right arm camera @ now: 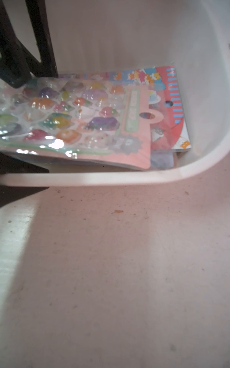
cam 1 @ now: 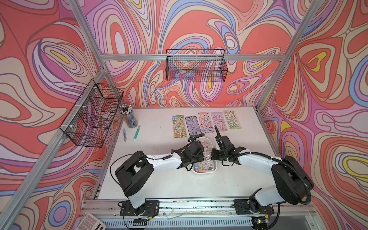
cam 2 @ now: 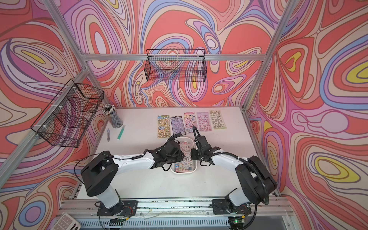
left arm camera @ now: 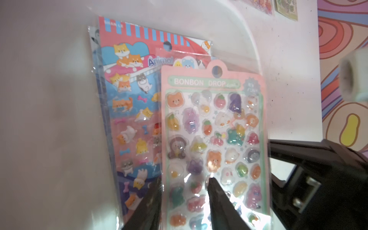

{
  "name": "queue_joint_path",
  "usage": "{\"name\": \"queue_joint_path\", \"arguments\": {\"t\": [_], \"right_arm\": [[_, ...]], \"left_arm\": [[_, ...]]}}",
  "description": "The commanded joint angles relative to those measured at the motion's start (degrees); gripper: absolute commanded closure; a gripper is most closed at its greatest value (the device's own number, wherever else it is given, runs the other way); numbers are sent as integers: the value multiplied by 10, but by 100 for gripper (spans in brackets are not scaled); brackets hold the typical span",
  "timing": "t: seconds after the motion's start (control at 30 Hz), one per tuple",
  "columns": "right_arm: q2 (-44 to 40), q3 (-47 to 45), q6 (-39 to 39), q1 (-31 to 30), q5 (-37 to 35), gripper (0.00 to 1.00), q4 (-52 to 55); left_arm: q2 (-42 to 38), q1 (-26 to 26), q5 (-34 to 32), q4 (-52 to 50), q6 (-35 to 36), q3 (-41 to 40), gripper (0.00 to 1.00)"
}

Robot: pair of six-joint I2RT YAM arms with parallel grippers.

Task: Take the stickers out of the storage box
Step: Pick up the sticker from the storage box.

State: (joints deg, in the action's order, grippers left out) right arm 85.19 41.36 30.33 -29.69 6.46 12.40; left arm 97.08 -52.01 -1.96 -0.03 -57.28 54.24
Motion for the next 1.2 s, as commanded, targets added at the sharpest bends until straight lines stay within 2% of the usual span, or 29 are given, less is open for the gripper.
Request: {"name": "queue_joint_path", "arguments": {"t": [0.0, 0.6, 0.87, 1.17], "right_arm": [[10, -1, 5, -1, 8, 100, 10], [17, 1, 7, 0, 10, 100, 8], [19, 2, 7, -1, 11, 100, 8], [18, 4, 6, -1, 9, 100, 12]], "left_arm": [[-24, 3, -9, 9, -10, -11, 62], [-56, 2, -9, 37, -8, -33, 82], [-57, 3, -5, 50, -7, -38, 99], [-91, 7, -19, 29, 9, -37, 100]]}}
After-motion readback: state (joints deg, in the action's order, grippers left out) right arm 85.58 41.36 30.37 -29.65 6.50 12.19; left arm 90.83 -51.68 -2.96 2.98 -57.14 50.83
